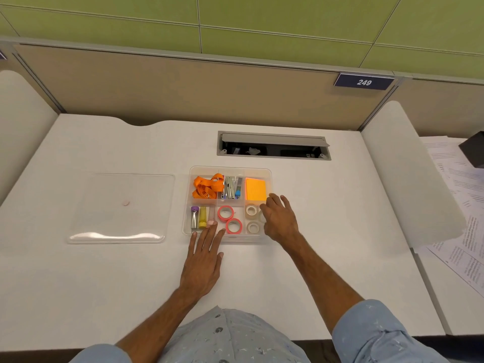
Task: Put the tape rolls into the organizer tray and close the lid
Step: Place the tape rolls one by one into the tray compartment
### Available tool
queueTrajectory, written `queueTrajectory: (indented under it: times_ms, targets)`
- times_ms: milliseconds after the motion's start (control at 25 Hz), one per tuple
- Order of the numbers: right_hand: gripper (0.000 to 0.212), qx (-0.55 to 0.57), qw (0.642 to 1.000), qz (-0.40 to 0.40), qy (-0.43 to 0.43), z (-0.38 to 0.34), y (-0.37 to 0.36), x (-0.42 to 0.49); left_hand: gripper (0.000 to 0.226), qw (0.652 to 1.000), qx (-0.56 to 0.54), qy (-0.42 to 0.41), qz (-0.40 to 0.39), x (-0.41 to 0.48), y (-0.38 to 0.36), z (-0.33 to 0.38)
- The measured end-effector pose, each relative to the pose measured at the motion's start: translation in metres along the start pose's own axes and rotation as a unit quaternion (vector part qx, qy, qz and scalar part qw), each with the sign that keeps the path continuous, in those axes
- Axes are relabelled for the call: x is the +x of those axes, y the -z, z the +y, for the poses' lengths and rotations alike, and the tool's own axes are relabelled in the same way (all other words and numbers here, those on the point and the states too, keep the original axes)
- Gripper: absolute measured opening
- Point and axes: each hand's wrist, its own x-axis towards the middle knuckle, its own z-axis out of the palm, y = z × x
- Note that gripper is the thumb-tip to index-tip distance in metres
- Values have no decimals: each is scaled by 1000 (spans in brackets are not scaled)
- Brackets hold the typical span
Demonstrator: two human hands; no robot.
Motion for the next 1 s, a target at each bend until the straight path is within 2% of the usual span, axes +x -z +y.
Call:
queueTrajectory:
  times_ms: [160, 280, 440, 760, 1000]
  targets:
    - [46, 86, 994, 22, -61, -3, 3, -3, 64, 1000, 7, -3, -1, 0, 0, 1]
    - [49, 178, 979, -20, -94, -8, 3, -6, 64, 1000, 3, -1, 4, 0, 0, 2]
    - [52, 160, 978, -72, -111, -14, 0, -4, 63, 1000, -4, -8, 4, 0, 2, 3]
    - [58, 144, 976, -71, -150, -32, 1, 5, 65, 1000, -2, -7, -2, 0, 3, 2]
    - [39, 189, 964, -76, -172, -27, -4, 7, 65, 1000, -1, -3, -3, 1, 1, 2]
